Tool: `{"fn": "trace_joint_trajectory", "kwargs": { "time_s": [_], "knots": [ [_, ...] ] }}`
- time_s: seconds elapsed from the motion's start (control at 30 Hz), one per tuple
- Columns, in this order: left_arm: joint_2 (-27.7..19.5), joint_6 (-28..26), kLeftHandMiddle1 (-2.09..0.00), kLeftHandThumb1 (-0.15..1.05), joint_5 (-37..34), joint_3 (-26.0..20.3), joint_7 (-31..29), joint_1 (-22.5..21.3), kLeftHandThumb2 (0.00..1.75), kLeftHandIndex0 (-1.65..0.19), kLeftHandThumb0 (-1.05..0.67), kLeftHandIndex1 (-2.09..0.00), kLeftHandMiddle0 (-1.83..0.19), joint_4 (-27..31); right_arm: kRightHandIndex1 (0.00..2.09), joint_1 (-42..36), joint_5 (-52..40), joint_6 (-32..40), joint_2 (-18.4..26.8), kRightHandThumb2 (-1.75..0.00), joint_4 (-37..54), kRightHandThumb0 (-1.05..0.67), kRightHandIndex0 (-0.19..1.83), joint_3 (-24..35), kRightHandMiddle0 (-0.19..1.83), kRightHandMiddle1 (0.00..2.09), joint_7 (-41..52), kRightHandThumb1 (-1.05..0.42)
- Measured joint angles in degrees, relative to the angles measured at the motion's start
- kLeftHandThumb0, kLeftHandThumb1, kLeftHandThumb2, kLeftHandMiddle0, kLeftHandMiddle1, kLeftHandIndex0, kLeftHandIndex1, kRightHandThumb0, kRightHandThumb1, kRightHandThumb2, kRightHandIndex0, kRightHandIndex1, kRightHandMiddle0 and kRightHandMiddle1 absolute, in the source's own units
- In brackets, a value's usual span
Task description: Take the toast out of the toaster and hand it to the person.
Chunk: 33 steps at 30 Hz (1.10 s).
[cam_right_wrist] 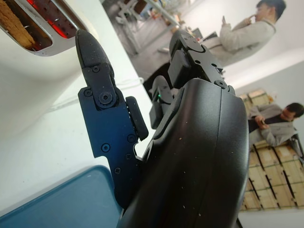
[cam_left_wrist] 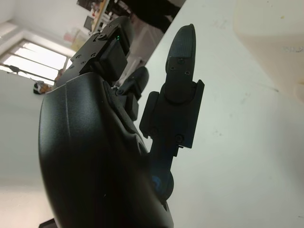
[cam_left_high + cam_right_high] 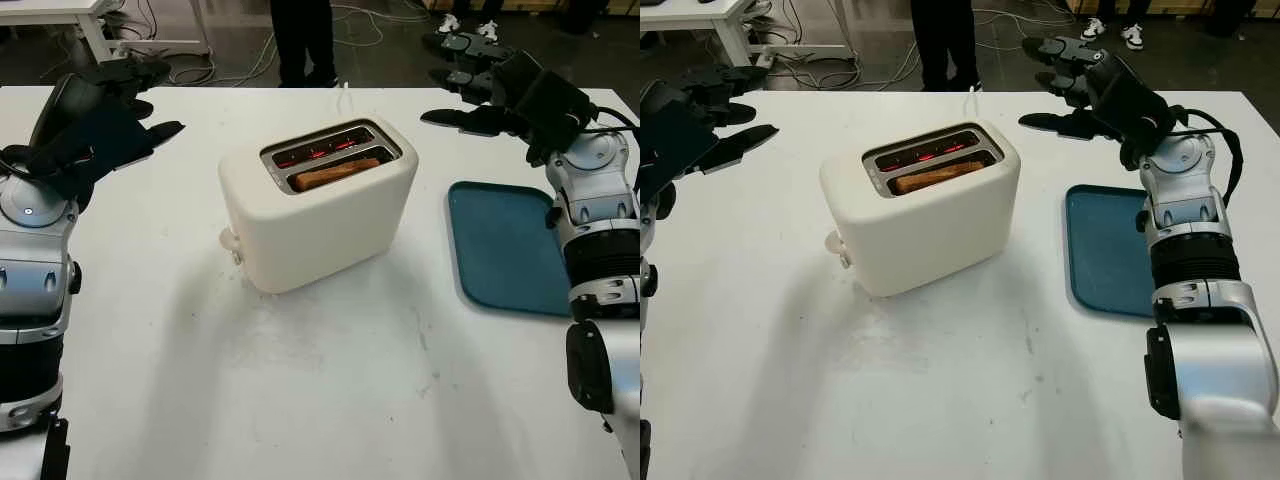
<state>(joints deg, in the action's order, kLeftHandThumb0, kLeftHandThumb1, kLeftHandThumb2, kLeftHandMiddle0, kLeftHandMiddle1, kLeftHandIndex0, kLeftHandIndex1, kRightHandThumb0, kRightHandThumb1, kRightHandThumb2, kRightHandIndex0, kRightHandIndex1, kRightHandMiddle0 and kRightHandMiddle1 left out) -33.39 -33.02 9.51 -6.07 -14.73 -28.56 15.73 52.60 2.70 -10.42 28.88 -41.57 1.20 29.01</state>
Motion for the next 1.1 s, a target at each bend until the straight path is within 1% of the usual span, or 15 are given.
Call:
{"fn": "trace_joint_trajectory", "kwargs": {
  "time_s": [0.27,0.5,0.63,0.73,0.83,1.1],
  "knots": [
    [0.1,0.0,-0.54,0.92,0.0,0.0,0.0,0.0,0.23,-0.48,-0.44,-0.01,-0.26,0.0,0.01,-0.6,0.0,0.0,0.0,0.0,0.0,-0.57,0.32,0.0,0.33,0.01,0.0,-0.82],
    [0.6,0.2,-0.55,0.92,-0.1,-0.1,0.1,0.0,0.21,-0.49,-0.47,-0.02,-0.27,0.0,0.0,-0.6,0.2,0.0,0.0,0.0,0.0,-0.56,0.31,-0.3,0.33,0.0,-0.1,-0.82],
    [0.6,0.6,-0.54,0.92,-0.1,-0.1,0.1,0.0,0.23,-0.47,-0.46,-0.01,-0.26,0.0,0.01,-0.6,0.3,0.0,0.0,0.0,0.0,-0.6,0.33,-0.3,0.34,0.01,-0.3,-0.83],
    [0.4,0.8,-0.55,0.92,0.4,0.4,0.1,0.0,0.25,-0.5,-0.46,-0.02,-0.29,-0.1,0.01,-0.6,0.3,-0.1,0.0,0.0,0.0,-0.61,0.33,-0.4,0.34,0.01,-0.3,-0.83],
    [0.2,1.3,-0.56,0.92,0.5,1.0,0.1,0.0,0.25,-0.5,-0.47,-0.02,-0.32,-0.7,0.01,-0.6,0.5,-0.1,0.0,0.0,0.0,-0.61,0.33,-0.5,0.34,0.01,-0.4,-0.83],
    [0.7,1.3,-0.56,0.92,0.4,1.4,0.1,-0.1,0.27,-0.48,-0.5,-0.01,-0.3,-1.3,0.01,-0.9,0.6,-0.5,0.0,0.0,0.0,-0.62,0.34,-1.1,0.35,0.01,-0.6,-0.83]
  ]
}}
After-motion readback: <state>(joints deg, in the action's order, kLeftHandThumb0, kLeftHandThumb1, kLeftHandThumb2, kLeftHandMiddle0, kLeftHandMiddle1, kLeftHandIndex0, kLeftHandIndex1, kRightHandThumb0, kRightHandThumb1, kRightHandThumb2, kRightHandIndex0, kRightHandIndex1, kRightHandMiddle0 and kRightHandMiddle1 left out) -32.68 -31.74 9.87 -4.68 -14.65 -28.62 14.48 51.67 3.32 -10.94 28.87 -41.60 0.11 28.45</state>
